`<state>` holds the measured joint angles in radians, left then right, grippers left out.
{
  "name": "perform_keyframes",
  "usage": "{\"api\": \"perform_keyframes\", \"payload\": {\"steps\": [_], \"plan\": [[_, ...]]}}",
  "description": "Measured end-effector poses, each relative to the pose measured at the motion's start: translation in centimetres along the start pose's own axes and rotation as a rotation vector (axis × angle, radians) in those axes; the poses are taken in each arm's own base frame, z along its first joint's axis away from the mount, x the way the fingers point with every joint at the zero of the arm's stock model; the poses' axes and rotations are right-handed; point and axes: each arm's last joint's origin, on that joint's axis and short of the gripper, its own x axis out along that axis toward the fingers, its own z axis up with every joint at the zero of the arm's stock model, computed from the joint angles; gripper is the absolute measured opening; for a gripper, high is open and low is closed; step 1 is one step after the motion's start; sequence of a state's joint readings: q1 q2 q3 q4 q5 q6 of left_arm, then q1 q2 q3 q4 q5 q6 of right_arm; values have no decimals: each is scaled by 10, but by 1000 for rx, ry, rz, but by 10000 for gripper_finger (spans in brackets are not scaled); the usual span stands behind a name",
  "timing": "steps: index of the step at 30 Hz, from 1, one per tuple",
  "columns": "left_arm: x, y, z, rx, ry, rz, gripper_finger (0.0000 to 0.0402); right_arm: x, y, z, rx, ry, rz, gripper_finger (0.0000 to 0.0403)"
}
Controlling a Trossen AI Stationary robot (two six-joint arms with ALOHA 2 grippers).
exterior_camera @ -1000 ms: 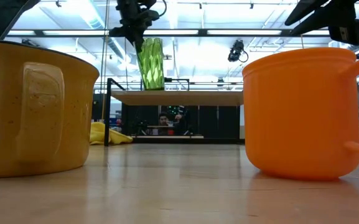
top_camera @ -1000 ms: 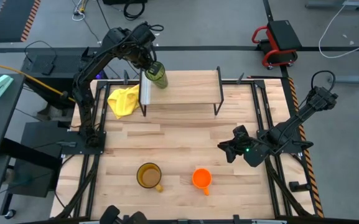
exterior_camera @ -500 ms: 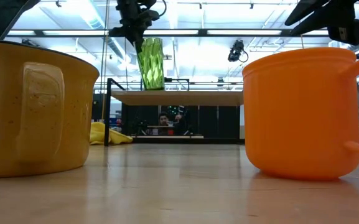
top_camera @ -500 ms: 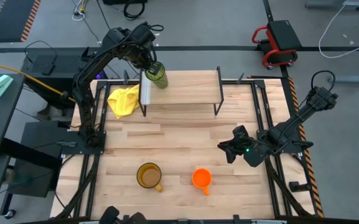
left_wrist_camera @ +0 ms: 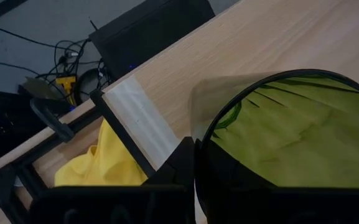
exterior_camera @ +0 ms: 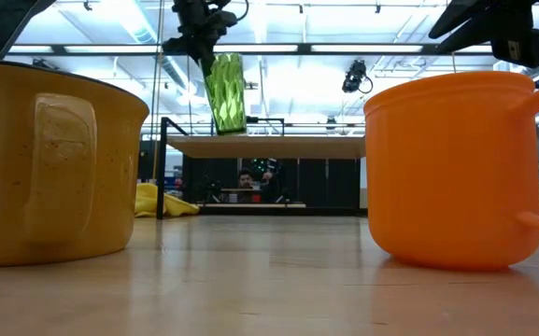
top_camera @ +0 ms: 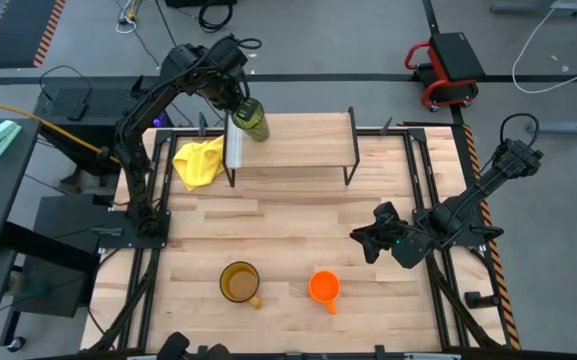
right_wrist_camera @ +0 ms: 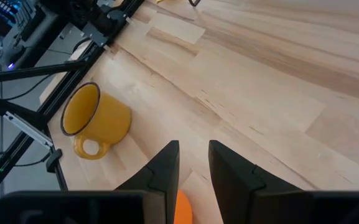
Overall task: Stack small to large cups/mugs on shelf
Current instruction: Put the green cup on the shelf
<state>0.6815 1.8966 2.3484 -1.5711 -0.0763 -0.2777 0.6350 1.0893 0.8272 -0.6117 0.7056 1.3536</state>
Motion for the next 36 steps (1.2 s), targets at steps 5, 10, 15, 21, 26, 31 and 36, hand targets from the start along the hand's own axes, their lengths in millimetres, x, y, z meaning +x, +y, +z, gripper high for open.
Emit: {"api": "perform_keyframes", "payload": {"steps": [5, 10, 15, 21, 26, 31, 36], "plan": [[-13, 2, -5, 0, -30, -3, 12, 0, 0, 0, -11, 0, 0, 94], [-2, 10, -32, -1, 85, 36, 12, 0, 0, 0, -15, 0, 0, 94], [-6, 18, -52, -28, 112, 42, 12, 0, 0, 0, -26, 0, 0, 94], [-16, 17, -44, -11, 67, 56, 12, 0, 0, 0, -17, 0, 0, 94], [-1, 9, -31, 32, 80, 56, 12, 0, 0, 0, 18, -1, 3, 94], [9, -1, -22, 79, 84, 39, 12, 0, 2, 0, 28, -3, 14, 94], [7, -5, -14, 95, 64, 32, 12, 0, 3, 1, 35, -5, 22, 94]]}}
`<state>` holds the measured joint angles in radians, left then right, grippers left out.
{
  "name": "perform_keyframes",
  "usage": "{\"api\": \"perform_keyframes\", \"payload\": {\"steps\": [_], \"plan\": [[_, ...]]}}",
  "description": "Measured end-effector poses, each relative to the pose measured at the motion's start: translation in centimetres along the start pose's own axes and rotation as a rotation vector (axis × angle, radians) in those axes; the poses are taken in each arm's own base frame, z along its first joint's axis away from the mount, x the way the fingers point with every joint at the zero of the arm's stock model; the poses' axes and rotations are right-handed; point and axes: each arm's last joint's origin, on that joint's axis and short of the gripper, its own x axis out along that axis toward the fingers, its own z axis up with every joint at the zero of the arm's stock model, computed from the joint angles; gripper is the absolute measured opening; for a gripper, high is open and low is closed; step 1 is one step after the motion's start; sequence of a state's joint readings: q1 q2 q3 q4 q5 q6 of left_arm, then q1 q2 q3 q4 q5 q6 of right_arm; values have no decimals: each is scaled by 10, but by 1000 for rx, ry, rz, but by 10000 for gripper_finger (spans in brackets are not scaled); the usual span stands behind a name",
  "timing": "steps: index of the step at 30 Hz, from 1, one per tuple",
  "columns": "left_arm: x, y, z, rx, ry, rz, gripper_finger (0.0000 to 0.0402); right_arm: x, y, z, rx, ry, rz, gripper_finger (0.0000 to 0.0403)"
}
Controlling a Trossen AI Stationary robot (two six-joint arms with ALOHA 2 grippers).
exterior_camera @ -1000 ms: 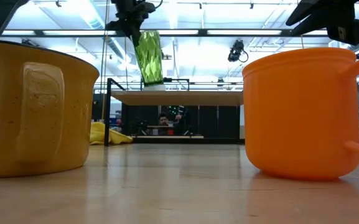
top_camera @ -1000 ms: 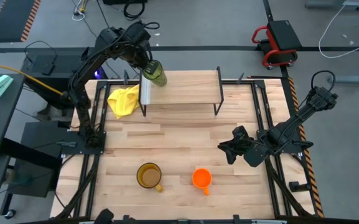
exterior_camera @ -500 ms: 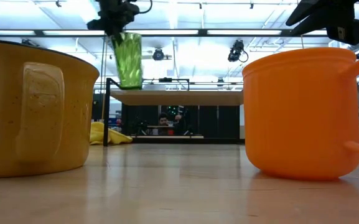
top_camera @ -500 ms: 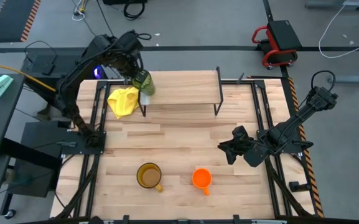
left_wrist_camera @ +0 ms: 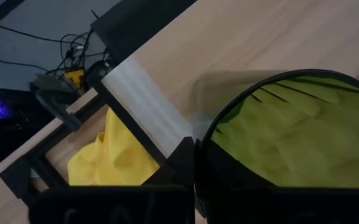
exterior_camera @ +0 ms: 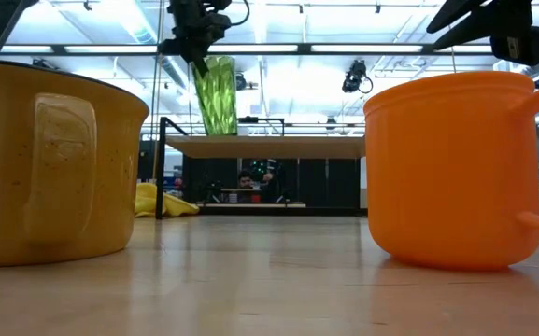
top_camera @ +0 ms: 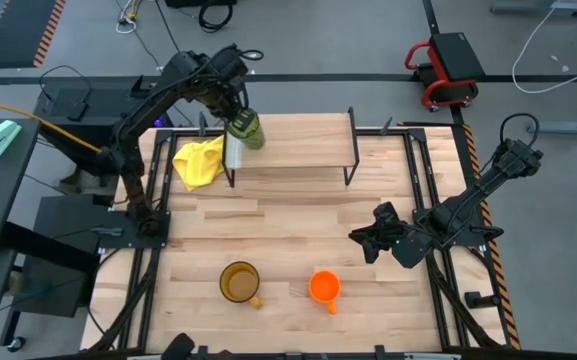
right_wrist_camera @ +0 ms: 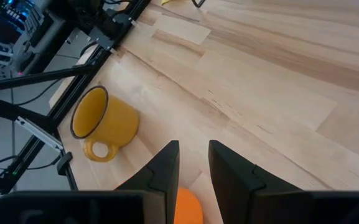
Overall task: Stack small to large cups/mugs on shelf
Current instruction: Put the green cup on the shelf
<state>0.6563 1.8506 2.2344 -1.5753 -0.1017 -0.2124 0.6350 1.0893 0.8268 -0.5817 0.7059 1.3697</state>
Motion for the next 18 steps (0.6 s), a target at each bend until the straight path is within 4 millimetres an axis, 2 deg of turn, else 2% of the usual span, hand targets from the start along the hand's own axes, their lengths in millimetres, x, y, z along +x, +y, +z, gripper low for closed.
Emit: {"api": "perform_keyframes", "payload": {"steps": [18], "plan": [[-3, -1, 1, 13, -6, -53, 67, 0, 0, 0, -3, 0, 0, 94]]}}
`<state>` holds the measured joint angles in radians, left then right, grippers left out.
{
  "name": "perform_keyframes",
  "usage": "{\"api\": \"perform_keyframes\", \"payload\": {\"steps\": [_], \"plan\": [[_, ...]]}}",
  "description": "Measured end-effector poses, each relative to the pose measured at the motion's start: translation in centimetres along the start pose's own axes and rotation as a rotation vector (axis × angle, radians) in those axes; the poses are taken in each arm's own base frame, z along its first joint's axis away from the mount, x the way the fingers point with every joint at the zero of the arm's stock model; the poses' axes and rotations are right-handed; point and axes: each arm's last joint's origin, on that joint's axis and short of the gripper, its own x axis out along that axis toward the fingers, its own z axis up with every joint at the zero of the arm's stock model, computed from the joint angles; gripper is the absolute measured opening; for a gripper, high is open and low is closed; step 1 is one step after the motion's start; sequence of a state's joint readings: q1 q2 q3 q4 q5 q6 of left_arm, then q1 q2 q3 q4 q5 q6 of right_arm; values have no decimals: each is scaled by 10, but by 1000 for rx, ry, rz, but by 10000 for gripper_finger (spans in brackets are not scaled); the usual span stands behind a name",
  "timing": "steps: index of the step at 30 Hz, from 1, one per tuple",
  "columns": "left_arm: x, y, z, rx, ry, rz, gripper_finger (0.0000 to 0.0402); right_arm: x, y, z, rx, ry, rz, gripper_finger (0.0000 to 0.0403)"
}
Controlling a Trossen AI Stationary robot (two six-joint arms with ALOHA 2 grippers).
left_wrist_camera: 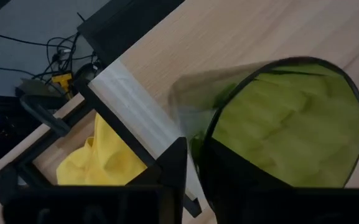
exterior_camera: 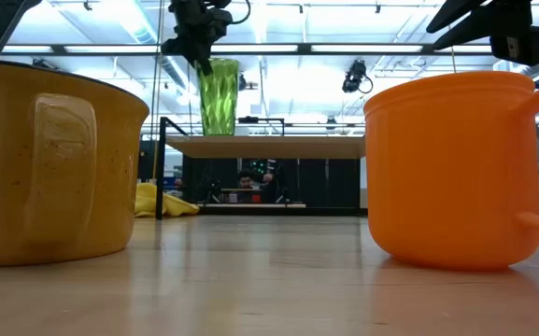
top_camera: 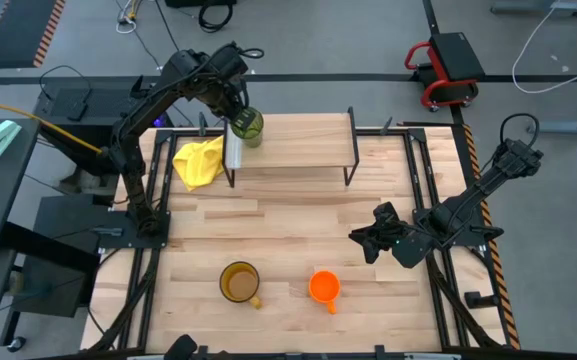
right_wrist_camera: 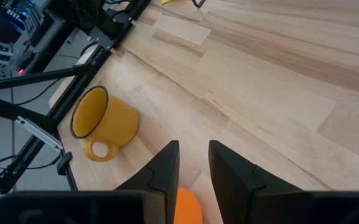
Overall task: Stack small to large cups/mugs on shelf
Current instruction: Put the green cup on the shelf
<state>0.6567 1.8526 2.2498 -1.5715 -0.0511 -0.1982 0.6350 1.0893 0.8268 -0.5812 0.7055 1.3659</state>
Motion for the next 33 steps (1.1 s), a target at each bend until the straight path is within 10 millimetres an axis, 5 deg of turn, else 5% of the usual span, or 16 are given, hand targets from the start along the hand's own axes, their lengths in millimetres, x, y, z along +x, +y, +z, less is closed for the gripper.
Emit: {"api": "perform_keyframes", "payload": {"steps": [33], "plan": [[-1, 6, 1, -13, -12, 38, 115, 0, 1, 0, 4, -1, 5, 94]]}}
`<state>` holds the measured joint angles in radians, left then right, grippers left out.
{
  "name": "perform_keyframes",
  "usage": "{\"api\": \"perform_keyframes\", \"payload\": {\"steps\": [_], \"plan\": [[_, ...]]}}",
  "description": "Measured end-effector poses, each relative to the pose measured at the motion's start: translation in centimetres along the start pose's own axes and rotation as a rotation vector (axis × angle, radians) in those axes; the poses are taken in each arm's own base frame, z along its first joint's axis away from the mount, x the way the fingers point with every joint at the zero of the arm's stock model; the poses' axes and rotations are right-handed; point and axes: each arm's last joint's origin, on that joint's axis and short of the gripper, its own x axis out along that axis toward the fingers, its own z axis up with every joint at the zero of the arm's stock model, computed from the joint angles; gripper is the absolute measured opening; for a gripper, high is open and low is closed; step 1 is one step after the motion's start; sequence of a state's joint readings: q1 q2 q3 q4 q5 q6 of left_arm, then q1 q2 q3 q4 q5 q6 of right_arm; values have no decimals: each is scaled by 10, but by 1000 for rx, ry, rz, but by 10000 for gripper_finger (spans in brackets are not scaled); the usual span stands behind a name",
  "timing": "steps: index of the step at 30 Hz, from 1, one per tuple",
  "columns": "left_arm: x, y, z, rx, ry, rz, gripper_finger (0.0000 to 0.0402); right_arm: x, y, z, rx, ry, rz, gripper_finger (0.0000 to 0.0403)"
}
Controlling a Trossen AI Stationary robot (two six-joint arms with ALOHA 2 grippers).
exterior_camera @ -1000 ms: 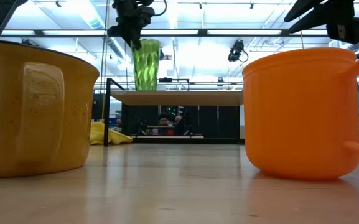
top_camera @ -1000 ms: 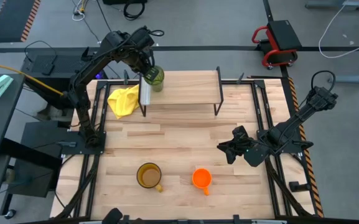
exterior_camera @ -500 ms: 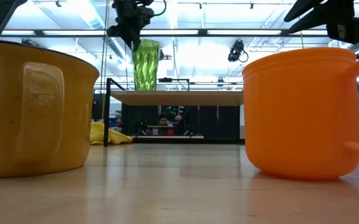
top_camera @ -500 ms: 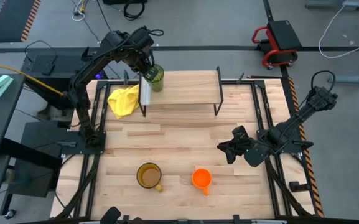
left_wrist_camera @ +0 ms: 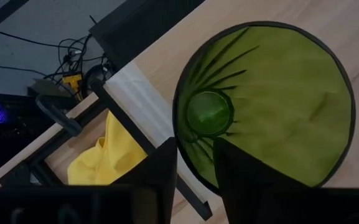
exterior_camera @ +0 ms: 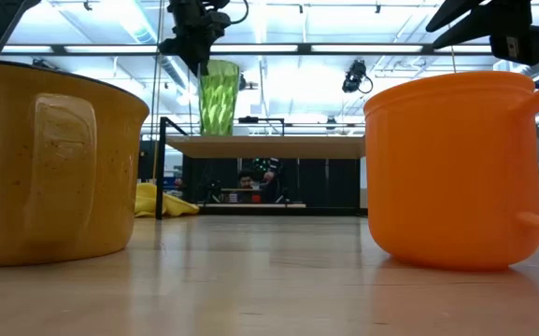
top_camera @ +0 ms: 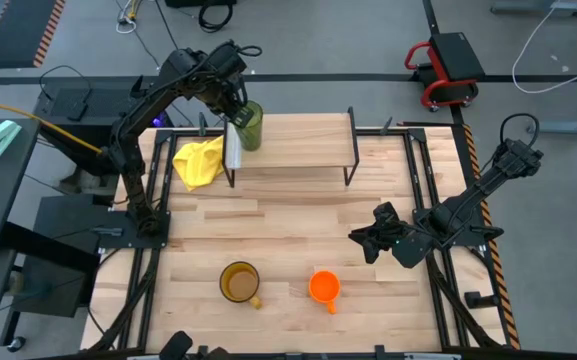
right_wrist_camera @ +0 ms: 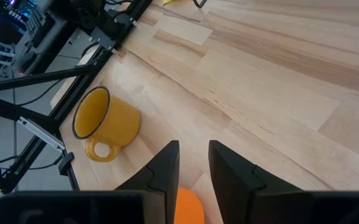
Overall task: Stack small to large cups/mugs on shelf
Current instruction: Put the green cup on the shelf, then put the yellow mug on the shelf
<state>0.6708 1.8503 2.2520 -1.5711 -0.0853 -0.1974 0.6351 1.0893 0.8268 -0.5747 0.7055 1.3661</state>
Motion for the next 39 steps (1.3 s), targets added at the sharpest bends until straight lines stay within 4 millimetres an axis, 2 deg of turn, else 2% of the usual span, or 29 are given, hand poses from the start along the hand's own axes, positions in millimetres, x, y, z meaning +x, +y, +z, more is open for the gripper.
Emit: {"api": "perform_keyframes", "payload": {"steps": [13, 16, 28, 39], "plan": [[-1, -1, 2, -3, -17, -27, 156, 0, 0, 0, 3, 0, 0, 94], [-8, 2, -1, -10, -40, -29, 163, 0, 0, 0, 3, 0, 1, 94], [-65, 19, -31, -87, -157, -57, 164, 0, 0, 0, 3, 0, 1, 94], [-144, -5, -98, -55, -328, -256, 155, -1, 3, -2, 19, 82, 42, 94]]}}
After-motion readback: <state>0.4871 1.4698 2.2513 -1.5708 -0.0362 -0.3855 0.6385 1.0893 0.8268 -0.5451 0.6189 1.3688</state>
